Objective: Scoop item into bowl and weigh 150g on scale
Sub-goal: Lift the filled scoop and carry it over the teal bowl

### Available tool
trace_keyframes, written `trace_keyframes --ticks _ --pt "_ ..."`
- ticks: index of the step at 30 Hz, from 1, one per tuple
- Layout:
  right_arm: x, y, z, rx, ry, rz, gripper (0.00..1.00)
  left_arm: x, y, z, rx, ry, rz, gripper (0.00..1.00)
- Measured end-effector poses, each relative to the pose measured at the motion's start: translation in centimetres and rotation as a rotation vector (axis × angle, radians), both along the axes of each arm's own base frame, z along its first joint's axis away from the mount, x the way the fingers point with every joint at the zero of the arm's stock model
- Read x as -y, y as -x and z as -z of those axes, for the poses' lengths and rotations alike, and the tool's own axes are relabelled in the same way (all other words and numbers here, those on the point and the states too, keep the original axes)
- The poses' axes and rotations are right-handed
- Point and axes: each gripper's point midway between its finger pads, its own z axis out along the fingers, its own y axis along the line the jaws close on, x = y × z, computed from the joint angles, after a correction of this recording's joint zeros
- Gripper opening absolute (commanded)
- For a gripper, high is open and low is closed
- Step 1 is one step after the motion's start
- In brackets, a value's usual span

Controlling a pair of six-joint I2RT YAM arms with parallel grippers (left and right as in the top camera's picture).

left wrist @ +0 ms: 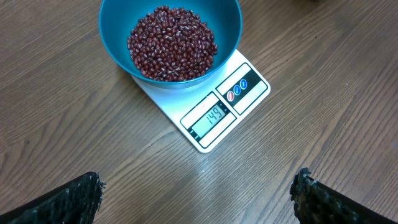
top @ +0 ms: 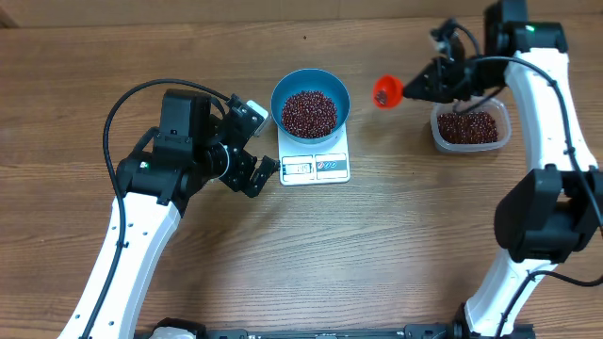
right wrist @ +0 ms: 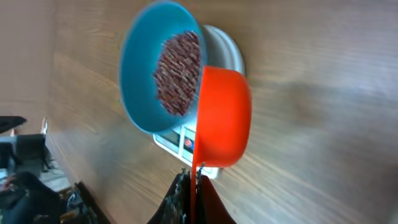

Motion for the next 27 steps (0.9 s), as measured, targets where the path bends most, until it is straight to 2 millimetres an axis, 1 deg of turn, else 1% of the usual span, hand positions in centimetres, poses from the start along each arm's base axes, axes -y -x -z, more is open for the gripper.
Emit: trace_keyframes --ticks 1,4,5,6,11,16,20,27 --pt "-1.2 -0.4 -1.4 0.047 0.002 -0.024 0.04 0.0 0.0 0.0 0.000 0.000 0.000 1.00" --pt "-2.8 -0.9 -3.2 0.118 0.005 -0.060 0.04 0.0 0.0 0.0 0.000 0.000 0.000 0.99" --pt "-3.2 -1.1 -3.5 0.136 0.005 -0.070 0.04 0.0 0.0 0.0 0.000 0.000 0.000 1.00" --pt "-4.3 -1.1 -3.9 0.163 0.010 -0.092 0.04 0.0 0.0 0.0 0.000 0.000 0.000 1.00" --pt "-7.6 -1.0 -3.2 0.214 0.104 -0.159 0.04 0.0 0.0 0.0 0.000 0.000 0.000 1.00" --pt "-9.8 -0.9 -2.6 0.262 0.187 -0.198 0.04 0.0 0.0 0.0 0.000 0.000 0.000 1.00" --pt "-10.7 -1.3 -2.5 0.304 0.243 -0.208 0.04 0.0 0.0 0.0 0.000 0.000 0.000 1.00" --pt "-11.2 -1.4 -2.4 0.343 0.281 -0.238 0.04 0.0 0.0 0.0 0.000 0.000 0.000 1.00"
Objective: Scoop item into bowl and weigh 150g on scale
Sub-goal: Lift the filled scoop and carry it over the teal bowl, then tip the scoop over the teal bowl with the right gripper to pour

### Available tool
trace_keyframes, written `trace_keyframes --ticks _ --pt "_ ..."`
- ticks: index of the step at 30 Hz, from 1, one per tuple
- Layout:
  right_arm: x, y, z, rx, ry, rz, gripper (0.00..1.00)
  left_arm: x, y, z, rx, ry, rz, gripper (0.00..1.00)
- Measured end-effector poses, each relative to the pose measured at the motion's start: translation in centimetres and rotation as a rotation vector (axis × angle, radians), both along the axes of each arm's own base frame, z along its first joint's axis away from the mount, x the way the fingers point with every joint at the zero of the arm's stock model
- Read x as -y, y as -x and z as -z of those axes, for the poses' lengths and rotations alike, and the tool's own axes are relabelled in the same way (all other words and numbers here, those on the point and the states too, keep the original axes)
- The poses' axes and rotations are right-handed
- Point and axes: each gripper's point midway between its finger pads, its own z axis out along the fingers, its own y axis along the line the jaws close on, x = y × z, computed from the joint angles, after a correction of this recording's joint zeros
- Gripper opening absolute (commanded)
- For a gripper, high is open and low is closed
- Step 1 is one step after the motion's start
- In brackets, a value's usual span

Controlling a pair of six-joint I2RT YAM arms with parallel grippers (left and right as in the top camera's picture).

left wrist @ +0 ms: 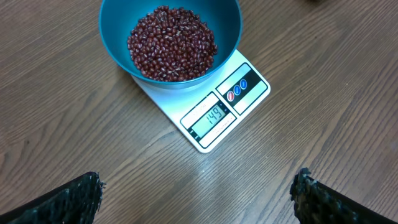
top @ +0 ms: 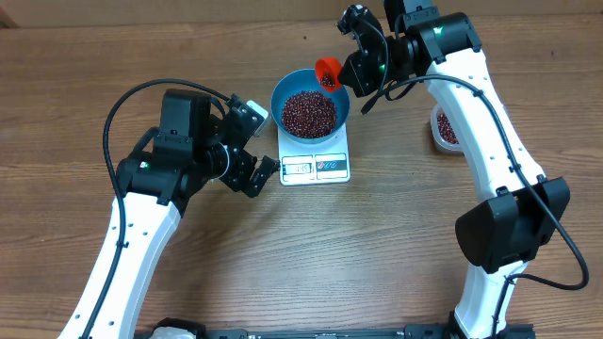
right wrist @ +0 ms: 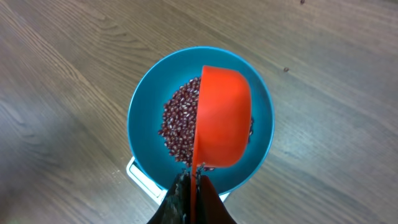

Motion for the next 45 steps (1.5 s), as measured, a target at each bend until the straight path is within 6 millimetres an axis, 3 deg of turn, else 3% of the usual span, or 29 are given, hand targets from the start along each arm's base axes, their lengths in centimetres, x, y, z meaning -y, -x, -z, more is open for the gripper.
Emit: trace_keyframes --ticks 11,45 --pt "-1.2 -0.5 -0.3 0.102 0.048 -0.085 0.04 0.0 0.0 0.0 0.000 0.000 0.000 0.99" --pt "-1.3 -1.0 -0.6 0.191 0.091 -0.185 0.04 0.0 0.0 0.0 0.000 0.000 0.000 1.00"
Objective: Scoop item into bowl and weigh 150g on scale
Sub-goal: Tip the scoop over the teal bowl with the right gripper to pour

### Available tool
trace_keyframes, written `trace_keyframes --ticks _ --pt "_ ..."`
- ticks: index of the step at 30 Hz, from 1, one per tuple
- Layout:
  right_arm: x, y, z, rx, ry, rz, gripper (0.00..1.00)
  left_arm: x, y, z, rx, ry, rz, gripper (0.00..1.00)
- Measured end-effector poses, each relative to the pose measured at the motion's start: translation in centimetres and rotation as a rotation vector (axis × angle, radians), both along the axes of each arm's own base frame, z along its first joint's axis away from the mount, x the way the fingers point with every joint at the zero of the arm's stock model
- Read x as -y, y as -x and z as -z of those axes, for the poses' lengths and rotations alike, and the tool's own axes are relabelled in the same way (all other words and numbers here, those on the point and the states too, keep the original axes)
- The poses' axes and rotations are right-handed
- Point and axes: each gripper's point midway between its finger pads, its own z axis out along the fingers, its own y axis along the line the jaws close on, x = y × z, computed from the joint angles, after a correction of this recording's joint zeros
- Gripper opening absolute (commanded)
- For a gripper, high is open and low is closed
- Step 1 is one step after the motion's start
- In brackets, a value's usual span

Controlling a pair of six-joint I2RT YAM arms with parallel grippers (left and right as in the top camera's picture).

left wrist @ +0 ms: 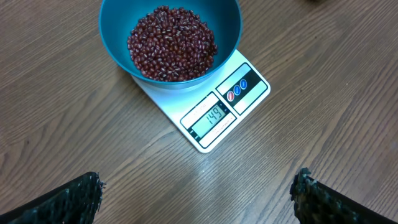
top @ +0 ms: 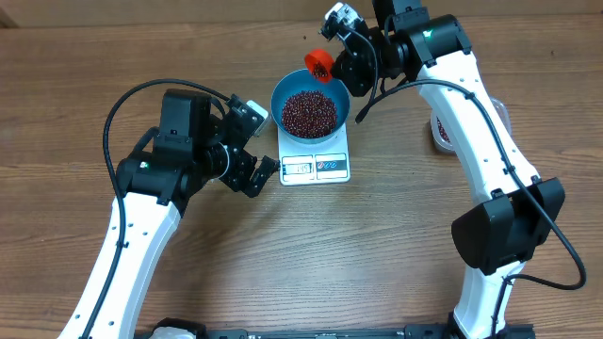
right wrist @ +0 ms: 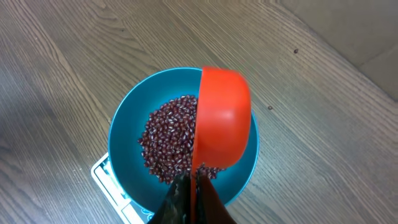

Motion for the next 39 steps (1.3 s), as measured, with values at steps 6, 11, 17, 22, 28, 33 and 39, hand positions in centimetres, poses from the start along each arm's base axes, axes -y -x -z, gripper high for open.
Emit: trace_keyframes --ticks 6,11,17,22,28,33,39 --pt "0.0 0.0 0.0 0.003 0.002 -0.004 0.04 0.0 0.0 0.0 0.000 0.000 0.000 1.00" --pt "0.0 -0.1 0.0 0.010 0.004 -0.009 0.04 0.0 0.0 0.0 0.000 0.000 0.000 0.99" --pt "-0.1 -0.2 -0.1 0.033 0.012 -0.039 0.04 0.0 0.0 0.0 0.000 0.000 0.000 1.00" --pt "-0.5 0.2 -0.3 0.021 -0.014 -0.054 0.04 0.0 0.0 0.0 0.000 0.000 0.000 1.00" --pt "-0.9 0.8 -0.4 -0.062 -0.083 0.001 0.04 0.0 0.0 0.0 0.000 0.000 0.000 1.00" --pt "-0.3 1.1 -0.4 -0.124 -0.132 0.037 0.04 0.0 0.0 0.0 0.000 0.000 0.000 1.00" --pt "0.5 0.9 -0.9 -0.171 -0.203 0.074 0.04 0.0 0.0 0.0 0.000 0.000 0.000 1.00"
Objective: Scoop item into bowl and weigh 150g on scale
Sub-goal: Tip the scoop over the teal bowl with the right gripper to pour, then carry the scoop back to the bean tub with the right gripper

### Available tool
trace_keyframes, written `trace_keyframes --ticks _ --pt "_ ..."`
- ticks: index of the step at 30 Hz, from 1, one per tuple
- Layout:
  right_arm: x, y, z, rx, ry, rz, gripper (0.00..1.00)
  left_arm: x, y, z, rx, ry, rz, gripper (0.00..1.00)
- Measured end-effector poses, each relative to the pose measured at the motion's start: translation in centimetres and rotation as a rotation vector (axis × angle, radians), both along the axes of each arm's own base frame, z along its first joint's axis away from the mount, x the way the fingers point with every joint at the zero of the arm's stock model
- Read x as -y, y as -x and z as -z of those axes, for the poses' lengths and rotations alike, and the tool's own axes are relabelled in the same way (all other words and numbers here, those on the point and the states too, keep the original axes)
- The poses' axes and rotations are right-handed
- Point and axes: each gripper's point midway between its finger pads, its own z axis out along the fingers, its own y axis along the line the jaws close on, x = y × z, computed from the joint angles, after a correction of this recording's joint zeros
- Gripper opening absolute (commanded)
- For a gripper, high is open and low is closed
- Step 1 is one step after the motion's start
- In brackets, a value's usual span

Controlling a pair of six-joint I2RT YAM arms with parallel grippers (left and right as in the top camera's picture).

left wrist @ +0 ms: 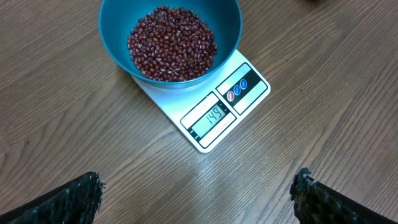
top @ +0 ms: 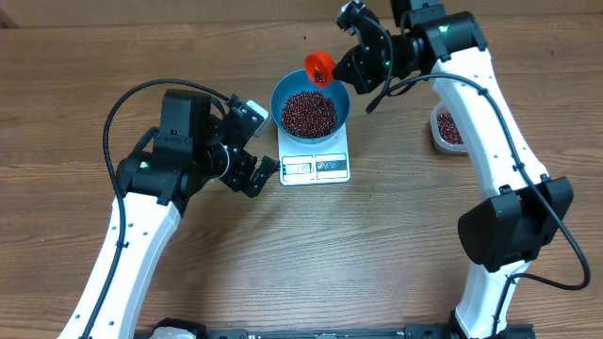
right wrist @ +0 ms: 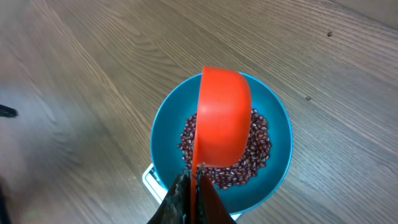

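Note:
A blue bowl (top: 311, 102) full of dark red beans (left wrist: 172, 43) stands on a white scale (left wrist: 221, 114) whose display reads 149. My right gripper (right wrist: 193, 180) is shut on the handle of an orange scoop (right wrist: 224, 118), held tilted above the bowl's far rim (top: 319, 66). The scoop's inside is hidden from me. My left gripper (left wrist: 196, 196) stands open over bare table left of the scale, with nothing between its fingers (left wrist: 68, 198).
A clear container (top: 448, 127) of beans sits at the right, partly behind my right arm. The table is wood grain all round the scale.
My right gripper with the scoop has shifted slightly right and nearer over the bowl. The scale reads 149 as before. The left arm has not moved.
My right gripper held the scoop above the clear container at the right. Then it held it over the bowl's right rim, then at the far rim, and now above the far side. The display stayed at 149 throughout, and the left gripper stayed open.

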Motion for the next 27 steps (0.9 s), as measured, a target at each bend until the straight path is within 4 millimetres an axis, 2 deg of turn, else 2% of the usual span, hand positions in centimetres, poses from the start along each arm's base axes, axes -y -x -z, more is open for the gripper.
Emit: trace_keyframes --ticks 8,17,23,27 --pt "1.6 -0.4 -1.5 -0.055 -0.146 0.025 0.04 0.0 0.0 0.0 0.000 0.000 0.000 0.99" --pt "6.2 -1.7 -3.1 -0.091 -0.285 0.102 0.04 0.0 0.0 0.0 0.000 0.000 0.000 1.00" --pt "10.6 -2.1 -4.9 -0.056 -0.310 0.186 0.04 0.0 0.0 0.0 0.000 0.000 0.000 1.00" --pt "15.0 -1.6 -6.8 -0.027 -0.317 0.277 0.04 0.0 0.0 0.0 0.000 0.000 0.000 1.00"
